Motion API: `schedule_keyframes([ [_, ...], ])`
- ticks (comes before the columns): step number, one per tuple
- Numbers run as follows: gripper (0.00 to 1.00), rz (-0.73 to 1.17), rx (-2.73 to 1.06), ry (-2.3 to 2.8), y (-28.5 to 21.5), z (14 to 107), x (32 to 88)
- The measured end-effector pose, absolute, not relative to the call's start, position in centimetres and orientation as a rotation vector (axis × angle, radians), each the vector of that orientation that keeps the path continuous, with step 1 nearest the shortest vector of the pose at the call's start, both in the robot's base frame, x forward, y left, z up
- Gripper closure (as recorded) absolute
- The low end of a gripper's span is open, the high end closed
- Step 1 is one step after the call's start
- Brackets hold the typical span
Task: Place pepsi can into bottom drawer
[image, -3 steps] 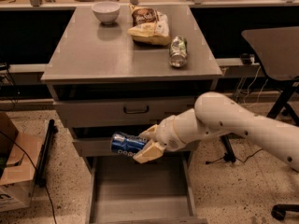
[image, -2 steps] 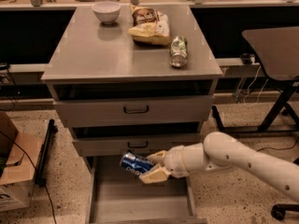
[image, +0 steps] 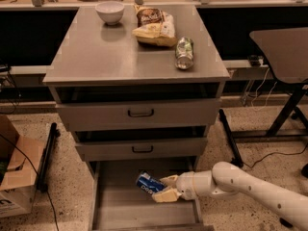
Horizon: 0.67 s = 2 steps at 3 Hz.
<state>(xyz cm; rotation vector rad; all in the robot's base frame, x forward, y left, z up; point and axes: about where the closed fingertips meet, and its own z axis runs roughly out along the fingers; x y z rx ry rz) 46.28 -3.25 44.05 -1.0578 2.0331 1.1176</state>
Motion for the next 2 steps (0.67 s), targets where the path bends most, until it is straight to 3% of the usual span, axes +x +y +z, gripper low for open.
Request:
schedule_keyframes([
  [2,1.00,1.125,-1.019,2.117,-2.3,40.5,46.2],
])
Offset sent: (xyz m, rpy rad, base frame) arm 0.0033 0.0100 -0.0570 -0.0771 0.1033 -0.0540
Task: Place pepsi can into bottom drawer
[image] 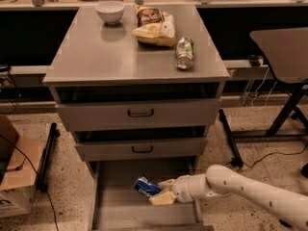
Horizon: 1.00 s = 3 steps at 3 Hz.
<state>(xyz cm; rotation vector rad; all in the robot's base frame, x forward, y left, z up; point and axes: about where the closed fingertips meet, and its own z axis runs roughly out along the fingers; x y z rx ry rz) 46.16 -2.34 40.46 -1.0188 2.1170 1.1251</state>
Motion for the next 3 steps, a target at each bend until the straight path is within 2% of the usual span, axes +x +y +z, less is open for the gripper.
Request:
schedule_keyframes([
  [1,1.00,1.133,-1.010,2.198,-1.5,35.2,47.4],
  [2,1.00,1.110,-1.000,2.393,0.3,24.9,49.0],
  [3,1.00,1.108,-0.966,2.495,1.4,18.8,49.2],
])
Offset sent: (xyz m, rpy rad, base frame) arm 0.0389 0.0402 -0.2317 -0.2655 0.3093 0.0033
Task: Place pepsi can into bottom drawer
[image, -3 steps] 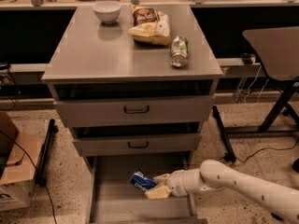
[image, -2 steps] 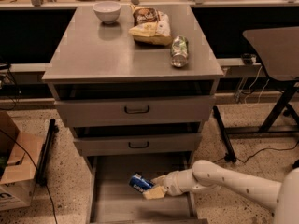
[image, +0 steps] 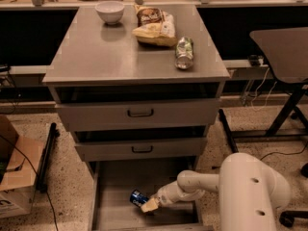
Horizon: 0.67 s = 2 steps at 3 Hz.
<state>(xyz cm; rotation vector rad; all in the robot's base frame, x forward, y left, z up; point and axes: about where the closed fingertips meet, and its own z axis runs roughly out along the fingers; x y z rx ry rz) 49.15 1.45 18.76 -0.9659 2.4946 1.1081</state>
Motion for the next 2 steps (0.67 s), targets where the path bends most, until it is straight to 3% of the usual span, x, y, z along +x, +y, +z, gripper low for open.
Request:
schedule_keyframes([
  [2,0.58,1.103,-0.877,2.534,2.11,14.81,49.35],
])
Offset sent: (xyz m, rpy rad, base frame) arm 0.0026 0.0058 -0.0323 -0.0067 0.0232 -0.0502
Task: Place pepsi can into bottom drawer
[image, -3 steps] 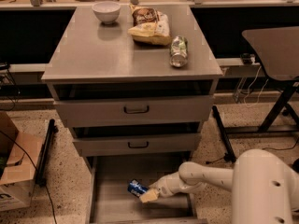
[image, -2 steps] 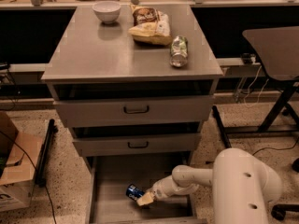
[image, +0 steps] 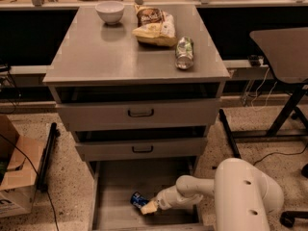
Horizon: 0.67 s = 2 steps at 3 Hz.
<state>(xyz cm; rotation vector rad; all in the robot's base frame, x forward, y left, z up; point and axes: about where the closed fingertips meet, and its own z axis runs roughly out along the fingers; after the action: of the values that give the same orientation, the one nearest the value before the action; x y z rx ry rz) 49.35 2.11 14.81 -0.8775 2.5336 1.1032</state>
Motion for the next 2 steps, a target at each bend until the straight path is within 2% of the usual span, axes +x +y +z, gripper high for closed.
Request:
schedule_keyframes([
  [2,0.11,1.103,-0.878,2.534,2.12,14.81,49.35],
])
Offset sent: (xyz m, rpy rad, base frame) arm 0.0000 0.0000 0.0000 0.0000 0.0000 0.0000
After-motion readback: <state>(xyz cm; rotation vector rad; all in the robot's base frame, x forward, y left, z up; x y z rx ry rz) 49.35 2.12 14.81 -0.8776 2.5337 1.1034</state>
